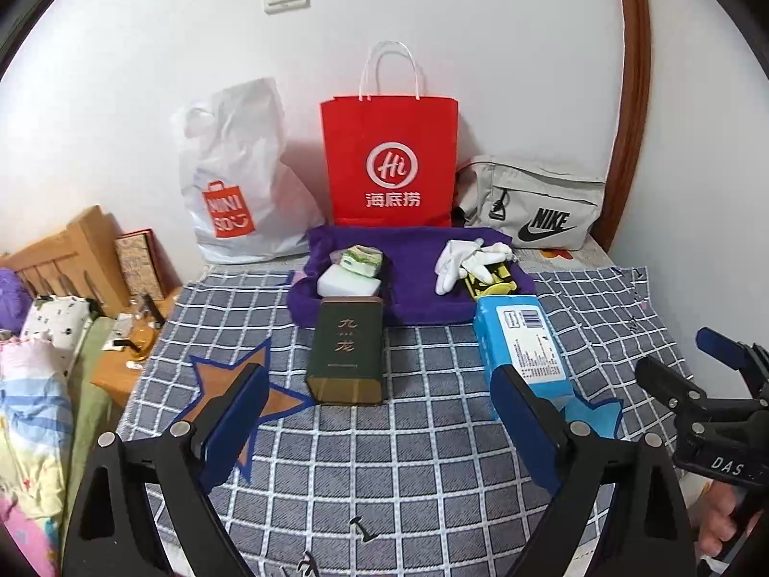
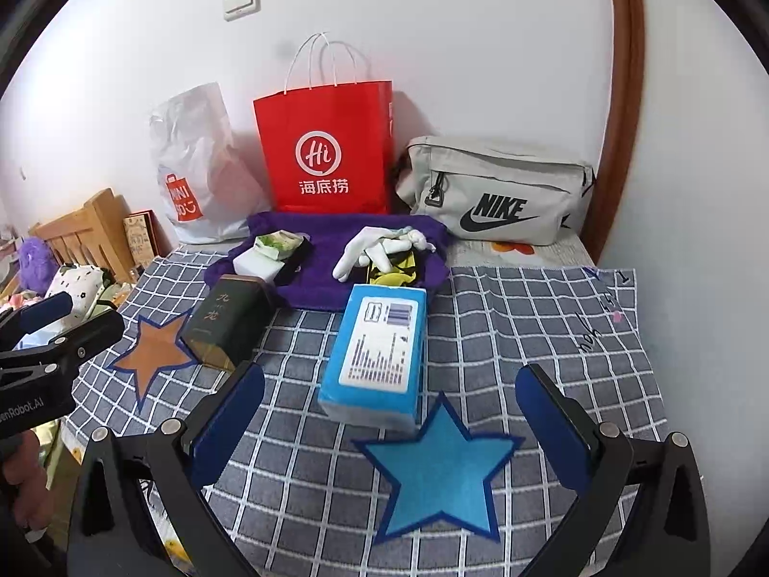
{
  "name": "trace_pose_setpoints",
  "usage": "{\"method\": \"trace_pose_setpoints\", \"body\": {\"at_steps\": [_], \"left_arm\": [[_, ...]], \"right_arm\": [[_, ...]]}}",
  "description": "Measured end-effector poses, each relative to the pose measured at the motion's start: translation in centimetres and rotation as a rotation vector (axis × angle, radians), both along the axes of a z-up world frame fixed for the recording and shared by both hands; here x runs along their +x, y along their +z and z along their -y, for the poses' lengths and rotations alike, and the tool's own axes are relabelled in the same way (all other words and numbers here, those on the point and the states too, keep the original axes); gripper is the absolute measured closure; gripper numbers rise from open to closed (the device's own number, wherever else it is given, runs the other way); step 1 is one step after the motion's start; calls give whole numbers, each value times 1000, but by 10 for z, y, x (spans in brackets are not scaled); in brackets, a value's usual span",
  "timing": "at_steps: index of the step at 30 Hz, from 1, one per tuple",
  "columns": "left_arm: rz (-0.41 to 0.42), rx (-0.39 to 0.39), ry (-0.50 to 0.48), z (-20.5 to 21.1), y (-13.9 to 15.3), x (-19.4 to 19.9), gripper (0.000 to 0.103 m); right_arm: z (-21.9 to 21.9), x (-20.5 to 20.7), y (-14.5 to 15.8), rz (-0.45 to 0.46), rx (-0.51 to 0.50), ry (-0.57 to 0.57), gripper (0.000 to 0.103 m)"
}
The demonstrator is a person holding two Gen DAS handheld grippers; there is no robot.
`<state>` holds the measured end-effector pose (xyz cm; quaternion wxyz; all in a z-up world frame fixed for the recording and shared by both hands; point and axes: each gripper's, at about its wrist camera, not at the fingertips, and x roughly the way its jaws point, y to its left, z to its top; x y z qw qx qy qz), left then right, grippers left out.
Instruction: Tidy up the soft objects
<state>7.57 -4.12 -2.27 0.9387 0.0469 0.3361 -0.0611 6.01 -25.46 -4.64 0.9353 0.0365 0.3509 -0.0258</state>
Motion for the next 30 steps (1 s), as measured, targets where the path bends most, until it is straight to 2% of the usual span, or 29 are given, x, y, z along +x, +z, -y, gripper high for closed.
{"method": "trace_pose_setpoints", "body": {"at_steps": [9,30], "left_arm": [[5,-14,24,-1,0,-19,9],[5,-27,32,-4,1,-29,9]], "right_arm": [[-1,-26,5,21,-20,-3,0],[-4,-38,7,32,-29,-2,0]]}}
